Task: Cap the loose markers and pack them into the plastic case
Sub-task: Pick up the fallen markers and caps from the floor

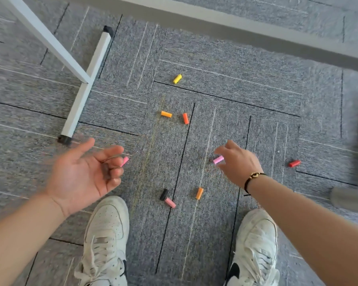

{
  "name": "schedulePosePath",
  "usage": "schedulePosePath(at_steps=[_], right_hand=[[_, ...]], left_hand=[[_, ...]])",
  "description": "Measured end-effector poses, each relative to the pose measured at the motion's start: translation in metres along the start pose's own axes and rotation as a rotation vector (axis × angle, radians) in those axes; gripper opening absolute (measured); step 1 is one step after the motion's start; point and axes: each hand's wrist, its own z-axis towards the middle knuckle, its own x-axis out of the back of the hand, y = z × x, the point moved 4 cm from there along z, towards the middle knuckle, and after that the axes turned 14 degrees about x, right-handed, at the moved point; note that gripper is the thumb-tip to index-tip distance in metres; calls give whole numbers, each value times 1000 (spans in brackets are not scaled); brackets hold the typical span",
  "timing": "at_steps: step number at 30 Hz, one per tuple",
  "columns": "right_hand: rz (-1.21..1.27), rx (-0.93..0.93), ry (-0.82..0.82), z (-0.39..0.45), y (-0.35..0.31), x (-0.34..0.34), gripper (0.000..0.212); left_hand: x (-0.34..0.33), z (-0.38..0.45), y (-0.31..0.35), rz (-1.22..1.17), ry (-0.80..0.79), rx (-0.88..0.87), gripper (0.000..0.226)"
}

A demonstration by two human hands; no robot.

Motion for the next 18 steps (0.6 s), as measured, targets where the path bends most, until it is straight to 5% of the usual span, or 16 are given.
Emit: schedulePosePath(at_steps=[3,9,13,15,18], right_hand=[[-15,-13,-72,9,4,-1,27],[246,-106,-56,17,7,-5,21],[1393,-370,39,-2,-5,4,31],[1848,-319,49,-16,-15,17,26],[2204,-127,8,-37,-28,35,22]], left_hand=[[-8,4,0,31,184,-78,53],[-10,9,-10,38,263,-7,51],[-8,13,-20,31,264,23,55],[-12,14,-22,23,253,26,56],[-18,16,-21,20,235,34,52]])
